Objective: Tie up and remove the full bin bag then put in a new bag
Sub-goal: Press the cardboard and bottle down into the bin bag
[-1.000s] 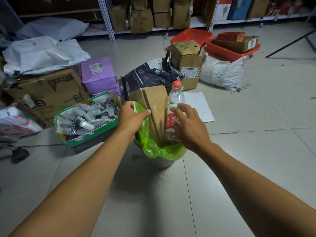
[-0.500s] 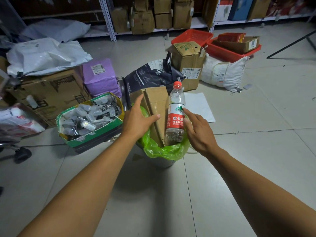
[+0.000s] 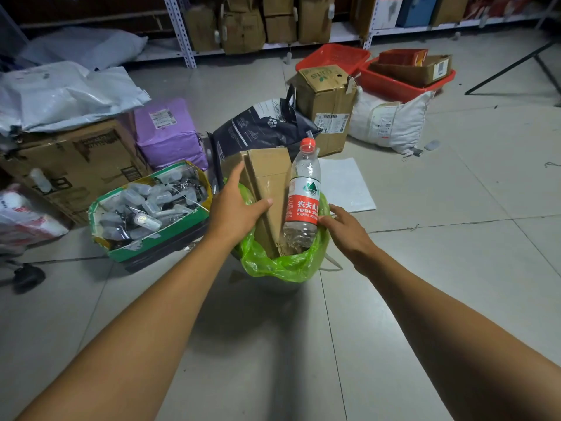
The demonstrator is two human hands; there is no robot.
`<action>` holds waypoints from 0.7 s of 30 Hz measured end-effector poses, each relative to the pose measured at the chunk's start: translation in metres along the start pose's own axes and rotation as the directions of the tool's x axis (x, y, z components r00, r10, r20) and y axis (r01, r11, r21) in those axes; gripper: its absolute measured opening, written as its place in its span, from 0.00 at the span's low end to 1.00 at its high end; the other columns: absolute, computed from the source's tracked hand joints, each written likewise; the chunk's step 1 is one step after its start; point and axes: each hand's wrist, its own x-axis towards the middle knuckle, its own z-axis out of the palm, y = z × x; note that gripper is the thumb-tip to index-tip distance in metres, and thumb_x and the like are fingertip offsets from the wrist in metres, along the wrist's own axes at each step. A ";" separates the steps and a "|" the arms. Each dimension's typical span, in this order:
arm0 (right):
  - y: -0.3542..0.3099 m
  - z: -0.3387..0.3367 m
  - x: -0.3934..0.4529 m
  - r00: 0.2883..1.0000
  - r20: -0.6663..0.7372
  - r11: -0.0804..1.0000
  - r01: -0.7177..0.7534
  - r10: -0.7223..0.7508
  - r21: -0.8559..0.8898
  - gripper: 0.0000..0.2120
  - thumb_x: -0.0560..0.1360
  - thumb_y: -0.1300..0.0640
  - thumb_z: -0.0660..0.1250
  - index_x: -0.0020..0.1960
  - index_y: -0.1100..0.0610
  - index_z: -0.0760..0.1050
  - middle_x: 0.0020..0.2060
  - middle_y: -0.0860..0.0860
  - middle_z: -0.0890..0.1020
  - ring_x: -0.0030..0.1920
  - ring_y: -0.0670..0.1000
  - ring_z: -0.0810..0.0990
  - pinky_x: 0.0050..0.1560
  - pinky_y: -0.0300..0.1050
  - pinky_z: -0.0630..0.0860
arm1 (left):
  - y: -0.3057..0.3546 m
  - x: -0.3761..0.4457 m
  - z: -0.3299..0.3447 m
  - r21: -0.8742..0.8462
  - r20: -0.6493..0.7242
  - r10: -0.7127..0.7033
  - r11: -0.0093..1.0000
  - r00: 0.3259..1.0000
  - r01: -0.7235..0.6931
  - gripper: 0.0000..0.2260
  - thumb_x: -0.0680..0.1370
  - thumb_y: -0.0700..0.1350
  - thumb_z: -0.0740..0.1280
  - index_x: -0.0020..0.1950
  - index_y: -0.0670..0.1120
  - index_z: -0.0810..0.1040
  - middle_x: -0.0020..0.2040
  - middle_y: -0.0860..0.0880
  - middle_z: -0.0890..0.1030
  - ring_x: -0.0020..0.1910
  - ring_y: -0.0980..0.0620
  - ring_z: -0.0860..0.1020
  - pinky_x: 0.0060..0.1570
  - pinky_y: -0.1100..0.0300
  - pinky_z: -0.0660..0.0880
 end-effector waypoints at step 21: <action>-0.006 -0.011 -0.010 0.929 0.273 0.928 -0.310 0.249 0.208 0.14 0.74 0.66 0.61 0.55 0.55 0.79 0.48 0.60 0.83 0.44 0.57 0.82 0.50 0.56 0.81 | 0.003 0.000 -0.003 0.068 0.022 -0.013 0.998 1.000 0.011 0.43 0.70 0.47 0.78 0.78 0.55 0.57 0.71 0.47 0.73 0.67 0.44 0.73 0.53 0.59 0.65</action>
